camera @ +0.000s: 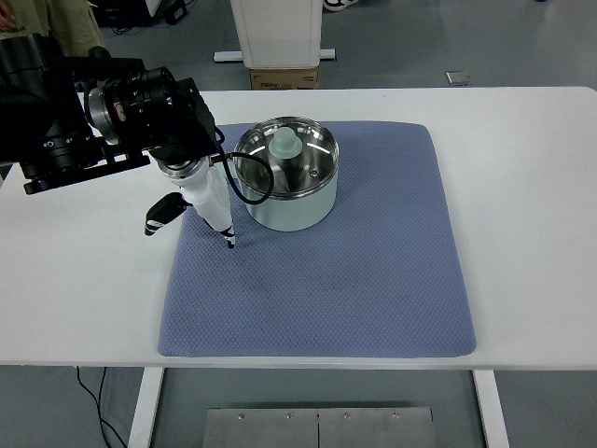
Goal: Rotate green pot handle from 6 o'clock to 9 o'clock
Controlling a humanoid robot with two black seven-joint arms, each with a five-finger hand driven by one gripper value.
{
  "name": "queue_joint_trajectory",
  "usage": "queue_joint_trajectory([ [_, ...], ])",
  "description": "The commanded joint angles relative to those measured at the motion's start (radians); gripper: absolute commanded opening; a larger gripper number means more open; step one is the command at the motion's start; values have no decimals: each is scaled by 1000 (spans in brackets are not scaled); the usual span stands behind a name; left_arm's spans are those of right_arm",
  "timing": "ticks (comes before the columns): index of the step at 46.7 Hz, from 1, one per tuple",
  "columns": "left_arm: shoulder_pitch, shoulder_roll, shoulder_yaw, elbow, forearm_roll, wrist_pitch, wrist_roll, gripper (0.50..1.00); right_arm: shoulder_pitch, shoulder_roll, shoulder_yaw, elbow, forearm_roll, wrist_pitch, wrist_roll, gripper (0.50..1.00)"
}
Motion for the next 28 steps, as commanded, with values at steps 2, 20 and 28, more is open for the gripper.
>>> queue_joint_trajectory([
  [2, 1, 0, -17, -22, -42, 0, 0, 1000, 0, 0, 0, 0, 0, 0, 0, 1000],
  [20, 16, -15, -68, -67, -271, 0, 0, 1000, 0, 0, 0, 0, 0, 0, 0, 1000],
  [28, 34, -15, -125, -67, -407, 0, 0, 1000, 0, 0, 0, 0, 0, 0, 0, 1000],
])
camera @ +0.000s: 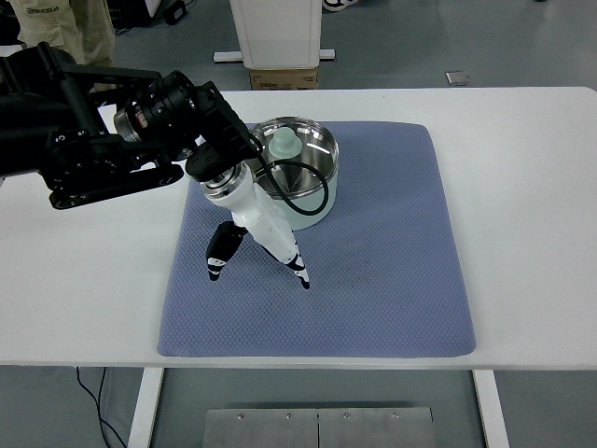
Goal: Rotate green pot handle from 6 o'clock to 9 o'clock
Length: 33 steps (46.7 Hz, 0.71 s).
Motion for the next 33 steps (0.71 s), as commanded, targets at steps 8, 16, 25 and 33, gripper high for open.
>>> queue_joint_trajectory([
  [8, 23, 0, -67, 5, -240, 0, 0, 1000, 0, 0, 0, 0, 0, 0, 0, 1000],
  [16, 29, 0, -88, 8, -411, 11, 0, 1000, 0, 0, 0, 0, 0, 0, 0, 1000],
  [25, 39, 0, -102, 48, -628, 52, 0, 1000, 0, 0, 0, 0, 0, 0, 0, 1000],
  [33, 62, 0, -102, 110, -843, 89, 0, 1000, 0, 0, 0, 0, 0, 0, 0, 1000],
])
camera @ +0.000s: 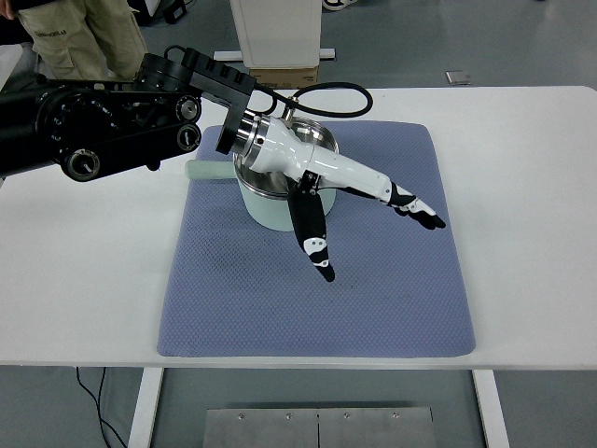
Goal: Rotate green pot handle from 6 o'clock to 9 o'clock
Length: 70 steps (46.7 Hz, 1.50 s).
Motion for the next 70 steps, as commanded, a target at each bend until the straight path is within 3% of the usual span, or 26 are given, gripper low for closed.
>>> queue_joint_trajectory([
  [1, 12, 0, 1, 40, -97, 23, 0, 1000, 0, 0, 0, 0, 0, 0, 0, 1000],
  [27, 88, 1, 2, 184, -614, 80, 0, 1000, 0, 0, 0, 0, 0, 0, 0, 1000],
  [54, 190, 9, -1, 267, -998, 210, 0, 1000, 0, 0, 0, 0, 0, 0, 0, 1000],
  [70, 291, 6, -42, 315, -1136, 330, 0, 1000, 0, 0, 0, 0, 0, 0, 0, 1000],
])
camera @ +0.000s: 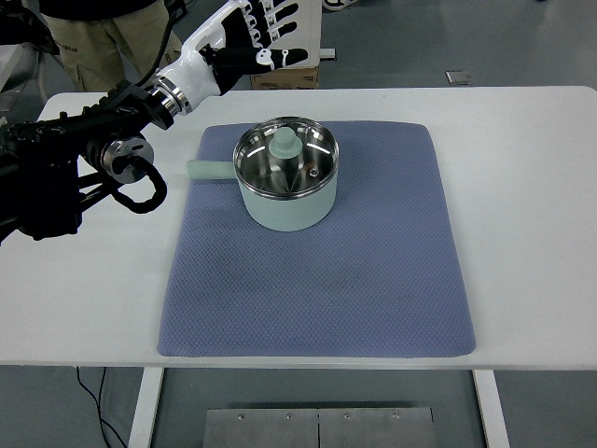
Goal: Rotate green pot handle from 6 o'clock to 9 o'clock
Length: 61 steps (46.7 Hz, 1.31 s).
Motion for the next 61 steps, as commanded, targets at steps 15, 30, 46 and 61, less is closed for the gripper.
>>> queue_joint_trajectory([
  [15, 123, -3, -114, 50, -59, 100, 0, 1000, 0, 0, 0, 0, 0, 0, 0, 1000],
  [30, 199, -1, -196, 59, -59, 142, 45, 1000, 0, 0, 0, 0, 0, 0, 0, 1000],
  [46, 268, 4, -260, 67, -60, 156, 50, 1000, 0, 0, 0, 0, 0, 0, 0, 1000],
  [61, 317, 4, -321, 87, -66, 162, 54, 1000, 0, 0, 0, 0, 0, 0, 0, 1000],
])
